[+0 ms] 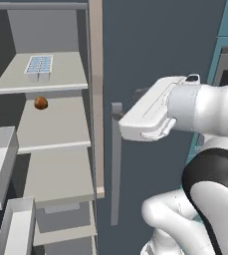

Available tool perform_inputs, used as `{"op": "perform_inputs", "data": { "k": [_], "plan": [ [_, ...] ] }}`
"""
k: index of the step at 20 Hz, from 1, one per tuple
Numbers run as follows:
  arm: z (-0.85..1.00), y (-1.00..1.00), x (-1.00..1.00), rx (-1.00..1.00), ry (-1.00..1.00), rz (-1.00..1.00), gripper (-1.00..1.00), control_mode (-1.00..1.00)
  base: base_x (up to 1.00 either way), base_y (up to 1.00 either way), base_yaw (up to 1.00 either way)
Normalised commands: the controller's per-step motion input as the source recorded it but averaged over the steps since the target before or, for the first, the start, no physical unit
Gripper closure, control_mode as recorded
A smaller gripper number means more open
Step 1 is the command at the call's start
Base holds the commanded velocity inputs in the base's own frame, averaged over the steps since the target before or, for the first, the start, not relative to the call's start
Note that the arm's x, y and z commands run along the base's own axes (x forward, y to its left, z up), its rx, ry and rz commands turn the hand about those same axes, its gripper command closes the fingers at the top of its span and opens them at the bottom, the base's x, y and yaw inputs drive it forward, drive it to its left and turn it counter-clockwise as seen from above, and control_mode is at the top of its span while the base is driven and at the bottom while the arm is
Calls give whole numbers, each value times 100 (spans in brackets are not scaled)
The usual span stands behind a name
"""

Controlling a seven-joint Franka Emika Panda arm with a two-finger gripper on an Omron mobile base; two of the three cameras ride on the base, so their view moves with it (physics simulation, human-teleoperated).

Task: Open the freezer door, pick up the ice cube tray from the freezer, and place it on the dining counter.

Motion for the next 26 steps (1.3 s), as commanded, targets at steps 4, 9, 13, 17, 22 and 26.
{"op": "perform_inputs", "data": {
  "k": [4, 9, 13, 17, 22, 26],
  "plan": [
    [0, -62, -4, 0, 0, -41, -100, -100, 0, 0, 0],
    [0, -62, 0, 0, 2, -41, -100, -100, 0, 0, 0],
    [0, -64, -4, 0, 7, -38, -100, -100, 0, 0, 0],
    [0, -60, -11, 0, 11, -35, -100, -100, 0, 0, 0],
    [0, -52, -15, 0, 15, -23, -100, -100, 0, 0, 0],
    [-2, -41, -8, 0, 12, -4, -100, -100, 0, 0, 0]
  ]
}}
